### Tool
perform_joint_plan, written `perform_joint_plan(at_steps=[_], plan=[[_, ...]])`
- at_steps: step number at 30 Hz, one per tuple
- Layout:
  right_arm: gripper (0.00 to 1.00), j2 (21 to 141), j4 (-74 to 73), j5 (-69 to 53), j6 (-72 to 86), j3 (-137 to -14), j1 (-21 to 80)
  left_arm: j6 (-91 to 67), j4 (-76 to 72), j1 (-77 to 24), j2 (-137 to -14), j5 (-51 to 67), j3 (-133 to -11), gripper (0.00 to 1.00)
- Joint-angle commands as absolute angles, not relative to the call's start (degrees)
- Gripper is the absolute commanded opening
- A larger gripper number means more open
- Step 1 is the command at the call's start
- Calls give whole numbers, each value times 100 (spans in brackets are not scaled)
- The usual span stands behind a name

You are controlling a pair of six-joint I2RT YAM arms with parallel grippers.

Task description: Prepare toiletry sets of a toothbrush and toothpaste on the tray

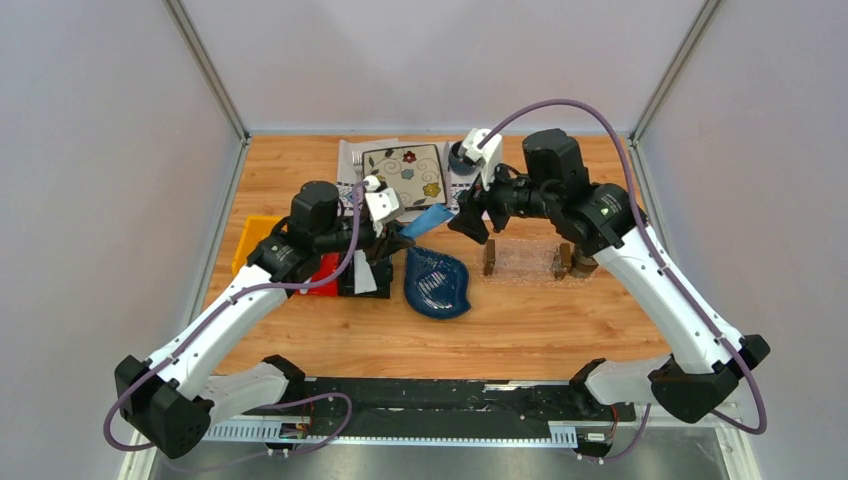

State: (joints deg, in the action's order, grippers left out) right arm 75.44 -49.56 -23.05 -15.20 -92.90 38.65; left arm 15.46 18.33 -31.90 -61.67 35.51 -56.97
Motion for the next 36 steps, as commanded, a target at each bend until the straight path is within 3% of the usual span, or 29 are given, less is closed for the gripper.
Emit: perform_joint_plan(at_steps=[1,5,13,22,25,36], plan=[[71,7216,-4027,-2530,-1099,-9115,3508,687,617,-3164,-6038,3805,-5748,0],[79,7119,-3727,-3092,-757,-9079,3121,37,124,-3146,-6082,4147,-5757,0],[79,7181,-3604,-4480,-598,-9088,3067,-782,-852,-3146,-6161,4983,-5537,0],[78,7251,-3402,-4860,-238,-9141,3067,-861,-1124,-3146,-6135,5018,-5397,0],[77,7330,-3305,-4957,-124,-9132,3067,-993,-1274,-3146,-6161,5036,-5344,0],[55,7585,-3129,-5238,202,-9228,3067,-1028,-1397,-3155,-6126,5080,-5238,0]])
